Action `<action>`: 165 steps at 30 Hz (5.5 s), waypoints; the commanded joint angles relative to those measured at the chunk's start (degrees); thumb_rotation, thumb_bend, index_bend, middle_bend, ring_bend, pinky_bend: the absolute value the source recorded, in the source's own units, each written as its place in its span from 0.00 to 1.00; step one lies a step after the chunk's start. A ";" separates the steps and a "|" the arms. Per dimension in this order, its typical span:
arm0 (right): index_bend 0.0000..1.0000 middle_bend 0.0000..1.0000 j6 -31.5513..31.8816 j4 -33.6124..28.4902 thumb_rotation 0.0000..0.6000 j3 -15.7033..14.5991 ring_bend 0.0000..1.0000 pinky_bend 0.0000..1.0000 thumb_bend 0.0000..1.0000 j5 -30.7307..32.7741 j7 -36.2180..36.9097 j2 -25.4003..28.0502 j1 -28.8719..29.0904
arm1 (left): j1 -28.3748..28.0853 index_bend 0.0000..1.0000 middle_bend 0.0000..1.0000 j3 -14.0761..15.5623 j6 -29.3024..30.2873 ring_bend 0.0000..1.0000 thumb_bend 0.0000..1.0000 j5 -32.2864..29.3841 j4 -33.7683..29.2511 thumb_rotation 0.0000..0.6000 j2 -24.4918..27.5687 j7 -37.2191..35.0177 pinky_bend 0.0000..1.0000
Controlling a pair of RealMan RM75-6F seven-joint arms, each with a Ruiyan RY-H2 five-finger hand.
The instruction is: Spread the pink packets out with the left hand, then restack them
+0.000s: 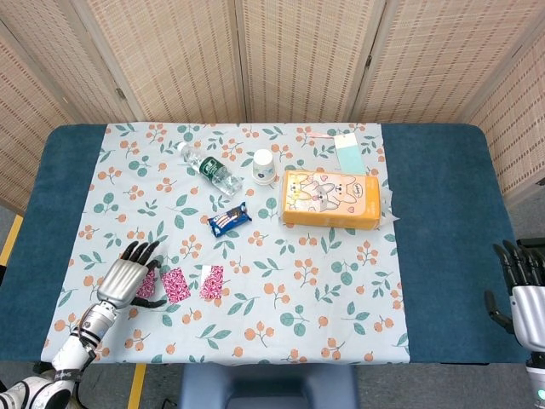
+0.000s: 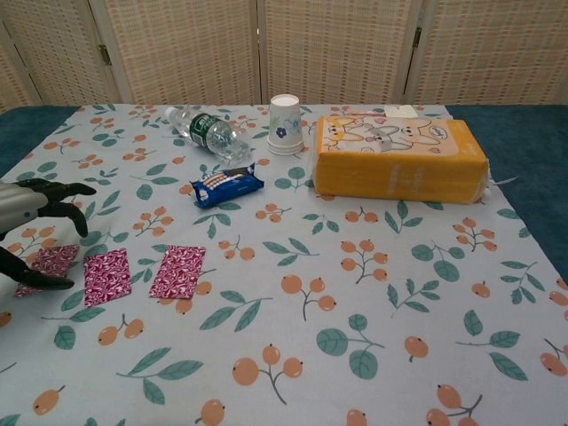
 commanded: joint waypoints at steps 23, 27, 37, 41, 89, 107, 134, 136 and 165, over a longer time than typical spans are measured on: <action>0.00 0.07 -1.67 1.91 1.00 0.22 0.00 0.00 0.48 0.79 1.46 -0.37 0.77 | -2.07 0.23 0.00 -1.96 -7.17 0.00 0.12 -16.46 -5.50 0.98 3.26 5.57 0.00; 0.00 0.07 -1.87 2.24 1.00 0.21 0.00 0.00 0.48 1.01 1.79 -0.45 0.77 | -2.46 0.23 0.00 -2.02 -7.28 0.00 0.12 -17.89 -5.84 0.97 3.21 6.14 0.00; 0.00 0.07 -2.17 2.78 1.00 0.32 0.00 0.00 0.48 1.35 2.37 -0.48 0.88 | -3.48 0.23 0.00 -2.07 -7.64 0.00 0.12 -20.64 -5.70 0.95 2.30 6.96 0.00; 0.00 0.07 -2.28 3.02 1.00 0.28 0.00 0.00 0.48 1.42 2.68 -0.55 0.88 | -3.86 0.23 0.00 -1.89 -7.88 0.00 0.12 -21.51 -5.51 0.95 1.98 7.33 0.00; 0.00 0.07 -1.70 2.89 1.00 0.05 0.00 0.00 0.48 1.15 2.67 -0.65 0.52 | -4.60 0.29 0.00 -0.71 -8.08 0.00 0.13 -25.16 -3.66 0.95 1.99 6.09 0.00; 0.00 0.07 -1.36 2.99 1.00 0.09 0.00 0.00 0.48 1.11 2.86 -0.63 0.31 | -3.76 0.34 0.00 -0.61 -4.78 0.00 0.13 -22.20 -5.91 0.95 2.94 5.69 0.00; 0.00 0.07 -1.54 3.06 1.00 0.23 0.00 0.00 0.48 1.39 3.03 -0.58 0.30 | -5.02 0.34 0.00 -1.24 -3.72 0.00 0.13 -20.62 -9.47 0.95 3.01 8.13 0.00; 0.00 0.07 -1.43 3.20 1.00 0.22 0.00 0.00 0.48 1.44 3.18 -0.58 0.19 | -5.40 0.34 0.00 -1.46 -3.63 0.00 0.13 -20.36 -10.01 0.96 2.89 8.54 0.00; 0.00 0.07 -1.80 6.64 1.00 0.30 0.00 0.00 0.48 2.41 6.84 -1.39 -0.37 | -16.51 0.33 0.00 -3.42 -2.64 0.00 0.13 -31.99 -13.36 0.95 -8.10 25.88 0.00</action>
